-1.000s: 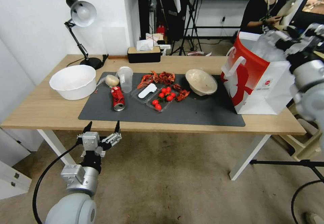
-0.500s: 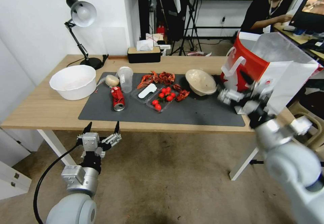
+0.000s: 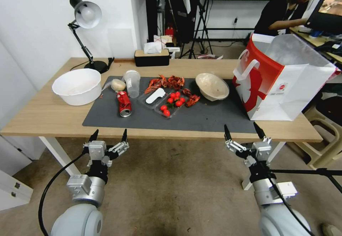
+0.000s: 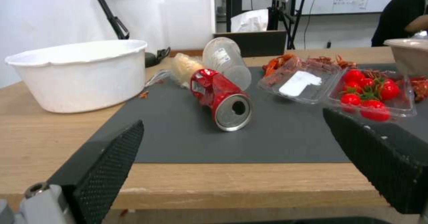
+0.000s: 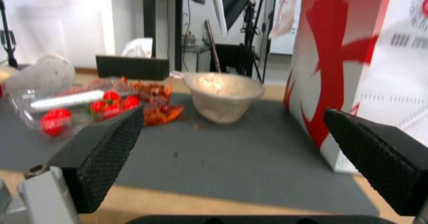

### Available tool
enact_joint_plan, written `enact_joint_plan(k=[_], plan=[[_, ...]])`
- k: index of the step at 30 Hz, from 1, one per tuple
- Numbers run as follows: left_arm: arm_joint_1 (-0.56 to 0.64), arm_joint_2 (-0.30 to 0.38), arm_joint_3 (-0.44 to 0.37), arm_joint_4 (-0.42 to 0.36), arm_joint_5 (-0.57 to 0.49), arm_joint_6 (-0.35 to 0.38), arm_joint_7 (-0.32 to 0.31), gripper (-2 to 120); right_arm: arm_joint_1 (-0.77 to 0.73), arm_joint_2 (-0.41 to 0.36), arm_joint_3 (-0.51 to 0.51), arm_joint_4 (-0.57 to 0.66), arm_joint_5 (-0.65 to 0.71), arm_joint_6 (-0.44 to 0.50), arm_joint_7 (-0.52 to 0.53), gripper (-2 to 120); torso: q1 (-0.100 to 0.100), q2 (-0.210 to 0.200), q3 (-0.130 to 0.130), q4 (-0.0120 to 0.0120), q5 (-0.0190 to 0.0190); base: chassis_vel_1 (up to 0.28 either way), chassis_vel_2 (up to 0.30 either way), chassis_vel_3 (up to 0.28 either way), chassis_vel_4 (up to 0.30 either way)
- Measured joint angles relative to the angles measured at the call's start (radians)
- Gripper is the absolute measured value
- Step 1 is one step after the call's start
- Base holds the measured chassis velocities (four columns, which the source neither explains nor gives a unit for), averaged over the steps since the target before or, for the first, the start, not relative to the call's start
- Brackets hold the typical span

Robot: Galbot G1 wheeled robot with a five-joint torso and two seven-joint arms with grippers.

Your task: Pick up the trash from the table and place it into the takeout bag.

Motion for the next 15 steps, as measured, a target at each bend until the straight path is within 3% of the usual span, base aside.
enact_joint_plan(k=[15], plan=[[-0.006,0.01,-0.006,0.018,-0.004,-0.007,-0.001,100,0.033,0.013,-0.018,-0.029,0.021,-0.016,0.028,100,0.0,0.0,0.0,-0.0001,0.0001,0.0,0.0,0.0,0.0]])
